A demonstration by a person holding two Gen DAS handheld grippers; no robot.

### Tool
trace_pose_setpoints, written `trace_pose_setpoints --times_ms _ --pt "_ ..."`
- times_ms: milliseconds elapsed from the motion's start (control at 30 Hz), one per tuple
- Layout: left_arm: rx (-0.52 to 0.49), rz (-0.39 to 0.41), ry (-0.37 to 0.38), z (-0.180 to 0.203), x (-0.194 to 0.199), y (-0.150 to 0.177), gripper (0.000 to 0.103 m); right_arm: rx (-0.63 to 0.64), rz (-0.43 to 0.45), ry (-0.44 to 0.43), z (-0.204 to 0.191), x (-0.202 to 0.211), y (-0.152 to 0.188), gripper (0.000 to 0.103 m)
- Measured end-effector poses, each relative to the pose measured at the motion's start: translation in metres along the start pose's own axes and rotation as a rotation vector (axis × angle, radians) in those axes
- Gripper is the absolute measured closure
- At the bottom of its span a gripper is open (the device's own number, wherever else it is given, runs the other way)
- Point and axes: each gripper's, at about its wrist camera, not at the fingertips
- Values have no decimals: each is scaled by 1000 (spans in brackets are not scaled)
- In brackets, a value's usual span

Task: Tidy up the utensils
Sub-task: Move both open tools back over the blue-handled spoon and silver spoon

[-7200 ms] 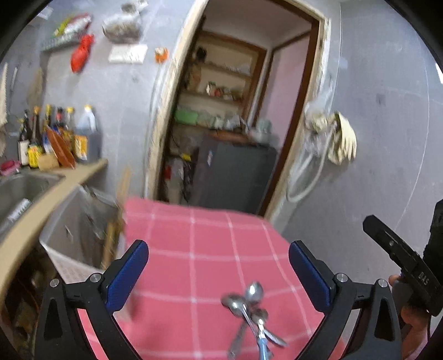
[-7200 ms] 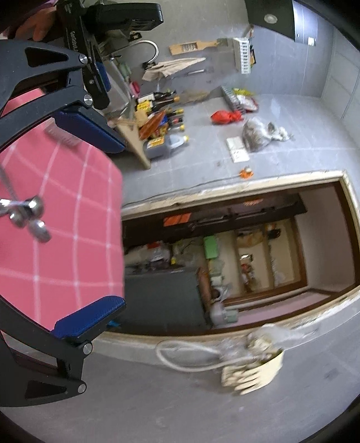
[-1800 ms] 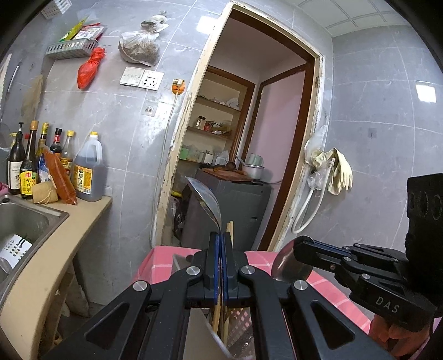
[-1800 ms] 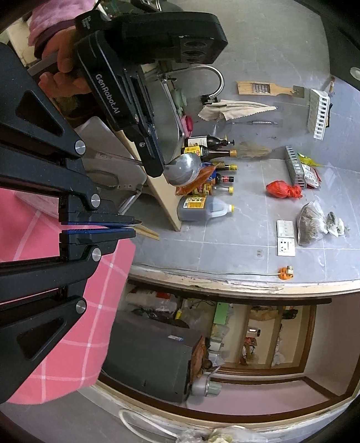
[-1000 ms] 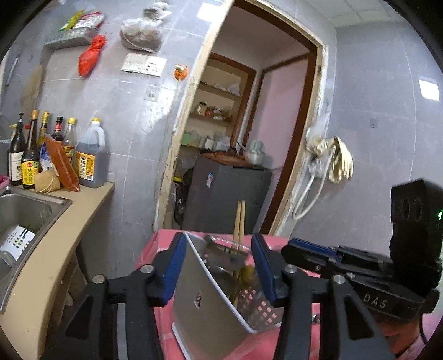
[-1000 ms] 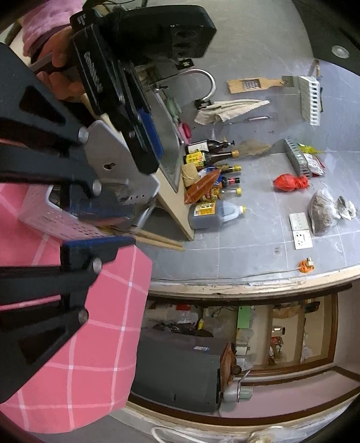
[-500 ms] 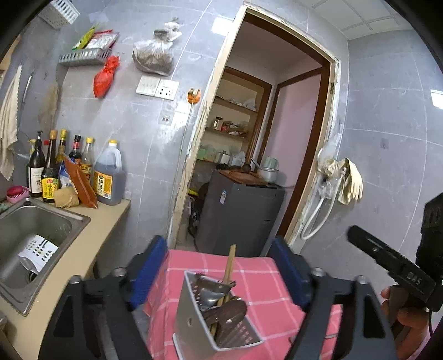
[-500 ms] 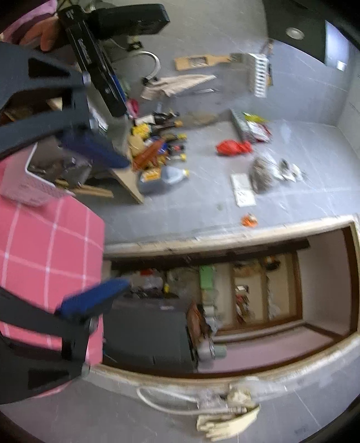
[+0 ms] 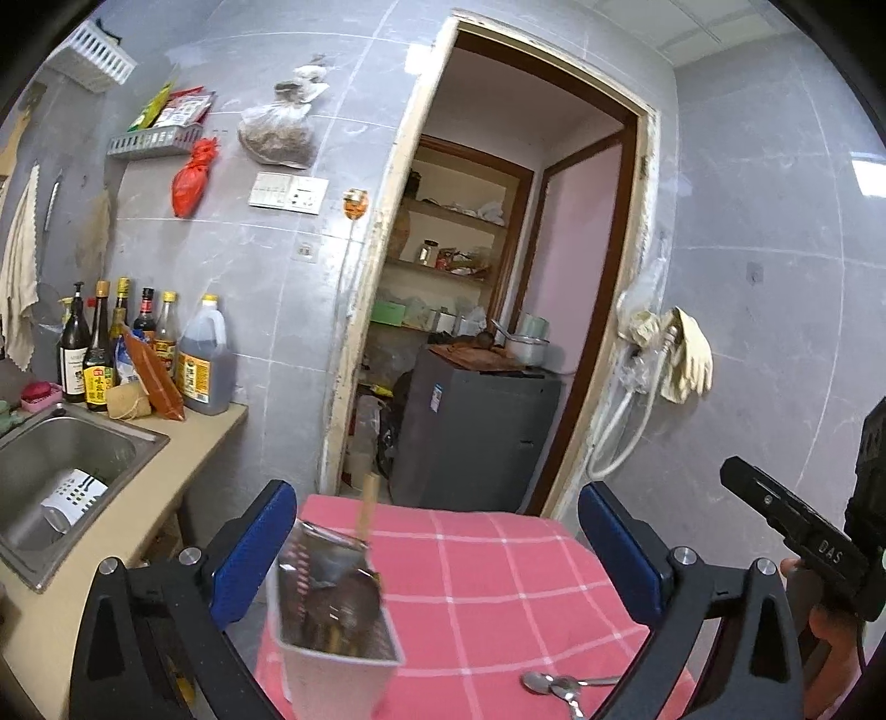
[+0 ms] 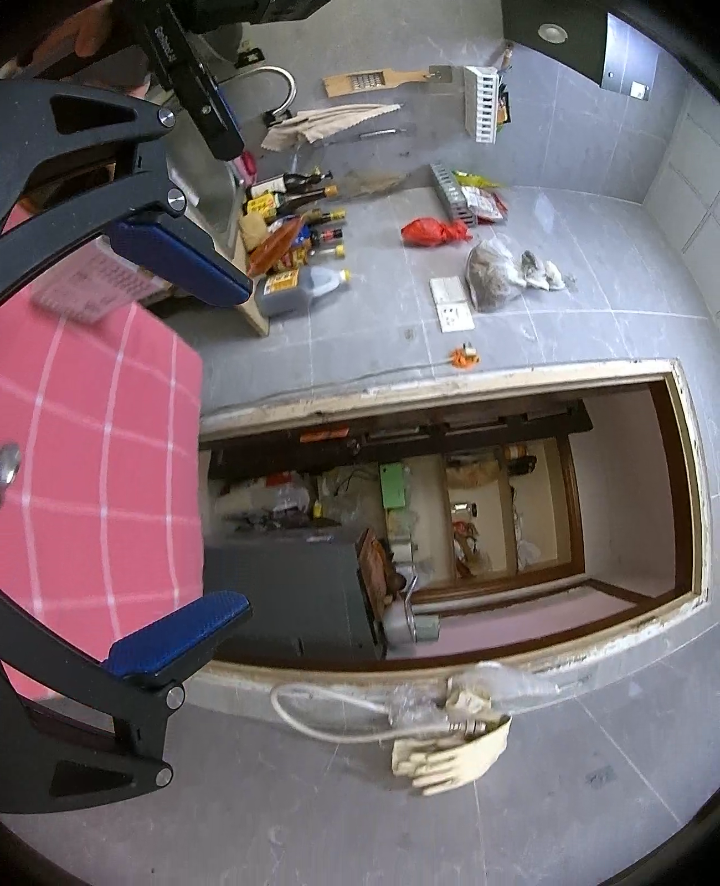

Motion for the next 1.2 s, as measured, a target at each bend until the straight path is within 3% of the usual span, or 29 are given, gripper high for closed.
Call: trace_pose_setpoints --times_ms 200,467,800,933,1133,1200 --pt "12 -44 22 27 -4 37 0 18 -65 10 38 4 26 1" --pt "45 -187 19 46 -37 99 0 -6 -205 -20 92 -13 92 1" --pt "120 -369 16 46 -87 165 1 23 -382 -208 119 -54 175 2" --pt "142 -439 39 44 -99 183 5 34 -432 -289 116 -66 198 17" --pt "159 -535 82 46 -110 200 22 30 -479 -379 108 -75 213 39" --pt "167 -568 94 47 -115 204 32 30 -496 -392 105 -77 216 45"
Point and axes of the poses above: each gripper's, at about its wrist camera, not at the fingertips, and x roughly against the way its jaws point, z to its right, y to its underside, and after that the axes turned 10 degrees about x, right-handed
